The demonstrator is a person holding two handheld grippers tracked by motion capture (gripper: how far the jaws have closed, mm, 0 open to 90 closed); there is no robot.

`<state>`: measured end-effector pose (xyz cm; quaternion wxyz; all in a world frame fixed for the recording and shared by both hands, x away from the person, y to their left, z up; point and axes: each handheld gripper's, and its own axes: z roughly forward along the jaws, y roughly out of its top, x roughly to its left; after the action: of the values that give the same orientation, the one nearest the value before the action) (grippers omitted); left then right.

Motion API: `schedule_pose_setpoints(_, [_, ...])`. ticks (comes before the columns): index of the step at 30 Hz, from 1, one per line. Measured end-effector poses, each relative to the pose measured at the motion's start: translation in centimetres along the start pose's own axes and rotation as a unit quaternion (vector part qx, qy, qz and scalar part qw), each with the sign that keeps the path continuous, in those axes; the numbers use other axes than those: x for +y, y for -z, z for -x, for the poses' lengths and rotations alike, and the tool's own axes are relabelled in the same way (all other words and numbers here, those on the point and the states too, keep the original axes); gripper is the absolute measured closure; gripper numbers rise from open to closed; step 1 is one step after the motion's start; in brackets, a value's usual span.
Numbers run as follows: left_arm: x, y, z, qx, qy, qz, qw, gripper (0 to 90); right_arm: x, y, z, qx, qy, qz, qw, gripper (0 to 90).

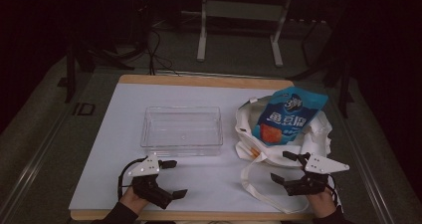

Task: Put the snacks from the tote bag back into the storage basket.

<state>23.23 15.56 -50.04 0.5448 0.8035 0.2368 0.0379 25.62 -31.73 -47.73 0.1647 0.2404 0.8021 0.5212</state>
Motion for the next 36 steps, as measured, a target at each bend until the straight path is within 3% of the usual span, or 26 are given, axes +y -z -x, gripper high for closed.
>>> schedule_pose_setpoints(4, [0.1,0.1,-0.1,0.003,-0.001,0.003,1.0000,0.0,0.2,0.2,0.1,0.019,-0.008,-0.004,0.9998,12.7])
schedule_pose_setpoints(9, [0.6,0.1,0.1,-0.006,-0.006,0.005,1.0000,0.0,0.7,0.2,0.0,0.035,-0.009,-0.031,0.9989,13.5])
schedule_pose_setpoints(10, [1.3,-0.2,0.4,-0.018,-0.006,0.000,0.9998,0.0,1.2,0.3,0.1,0.060,-0.005,-0.046,0.9971,13.4])
schedule_pose_setpoints(12, [1.6,-0.3,0.4,-0.020,-0.003,-0.001,0.9998,0.0,1.5,0.6,0.1,0.069,-0.005,-0.040,0.9968,13.2])
schedule_pose_setpoints(13, [2.3,-0.7,0.8,-0.011,0.006,-0.020,0.9997,0.0,1.7,0.7,0.0,0.073,-0.005,-0.035,0.9967,12.8])
schedule_pose_setpoints(14, [2.3,-0.7,0.8,-0.011,0.006,-0.020,0.9997,0.0,1.9,0.9,0.0,0.072,-0.005,-0.031,0.9969,12.8])
schedule_pose_setpoints(15, [2.9,-1.0,1.4,-0.003,-0.019,-0.023,0.9996,0.0,2.1,1.0,0.0,0.070,-0.001,-0.030,0.9971,12.8])
schedule_pose_setpoints(17, [3.2,-1.1,1.7,-0.008,-0.024,-0.023,0.9994,0.0,2.4,1.2,0.0,0.067,0.000,-0.028,0.9973,12.9])
schedule_pose_setpoints(18, [4.0,-1.4,2.1,-0.019,-0.033,-0.018,0.9991,0.0,2.8,1.5,0.3,0.078,-0.007,-0.019,0.9967,12.9])
schedule_pose_setpoints(19, [4.0,-1.4,2.1,-0.019,-0.033,-0.018,0.9991,0.0,3.0,1.7,0.4,0.080,-0.005,-0.012,0.9967,12.9])
schedule_pose_setpoints(20, [4.8,-1.6,2.3,-0.033,-0.043,-0.013,0.9985,0.0,3.2,1.9,0.4,0.075,0.000,-0.008,0.9972,12.9])
schedule_pose_setpoints(26, [6.8,-2.4,2.3,-0.057,-0.050,0.010,0.9971,0.0,4.6,2.8,0.7,0.066,0.021,0.009,0.9976,12.9])
schedule_pose_setpoints(30, [9.1,-3.0,2.4,-0.062,-0.073,0.007,0.9954,0.0,5.8,3.5,1.1,0.063,0.026,0.025,0.9973,12.9])
schedule_pose_setpoints(36, [10.9,-3.6,2.2,-0.066,-0.084,0.016,0.9941,0.0,6.9,4.2,1.9,0.058,0.035,0.042,0.9968,13.0])
